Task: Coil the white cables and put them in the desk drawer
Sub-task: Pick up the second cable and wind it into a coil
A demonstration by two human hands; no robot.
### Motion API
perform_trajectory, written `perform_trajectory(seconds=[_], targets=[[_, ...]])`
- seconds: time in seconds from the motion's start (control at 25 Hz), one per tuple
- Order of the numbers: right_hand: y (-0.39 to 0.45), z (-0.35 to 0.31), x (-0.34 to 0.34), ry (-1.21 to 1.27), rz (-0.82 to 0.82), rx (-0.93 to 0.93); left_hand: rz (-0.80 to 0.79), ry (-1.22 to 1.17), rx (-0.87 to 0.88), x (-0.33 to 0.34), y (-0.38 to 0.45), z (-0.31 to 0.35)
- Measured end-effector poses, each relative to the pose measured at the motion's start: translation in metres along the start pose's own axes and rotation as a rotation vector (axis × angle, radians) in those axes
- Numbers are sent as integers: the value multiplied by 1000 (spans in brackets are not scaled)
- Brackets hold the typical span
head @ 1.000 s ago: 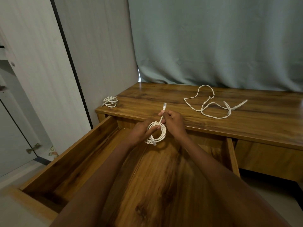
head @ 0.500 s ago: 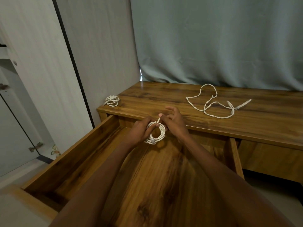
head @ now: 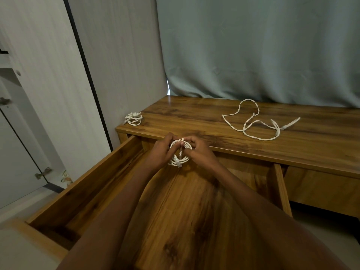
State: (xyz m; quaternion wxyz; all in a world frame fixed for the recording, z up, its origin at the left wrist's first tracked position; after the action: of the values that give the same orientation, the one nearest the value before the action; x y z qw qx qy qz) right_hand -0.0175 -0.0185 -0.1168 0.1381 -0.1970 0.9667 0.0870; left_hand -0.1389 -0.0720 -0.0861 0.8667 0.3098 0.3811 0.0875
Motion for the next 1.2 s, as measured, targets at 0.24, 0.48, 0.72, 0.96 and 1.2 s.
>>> perform_trajectory(seconds=[0.24, 0.48, 0.72, 0.96, 1.2], targets=[[4, 2, 7, 239, -70, 56, 0, -103, -22, 4, -3, 5], [-1, -1, 17, 368, -301, 35, 101, -175, -98, -5, -7, -8], [-17, -27, -2, -573, 231, -489, 77, -72, -123, -3, -1, -14], [-29, -36, -6, -725, 428, -609, -5, -6, -155, 9, 4, -17], [-16, -19, -27, -538, 400, -356, -209, -120, -162, 30, 0, -7]])
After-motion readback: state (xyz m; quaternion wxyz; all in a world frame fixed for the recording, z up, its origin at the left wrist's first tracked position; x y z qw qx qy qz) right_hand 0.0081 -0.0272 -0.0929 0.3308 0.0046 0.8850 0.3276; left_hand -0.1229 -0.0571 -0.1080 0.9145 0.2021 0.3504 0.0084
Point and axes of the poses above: each hand's wrist, its own y-axis towards the middle knuckle, its own x-axis out of the palm, z = x × y, the point moved 10 cm from there along y, towards the middle knuckle, and after that the axes turned 9 degrees about x, right-handed, at the moved point
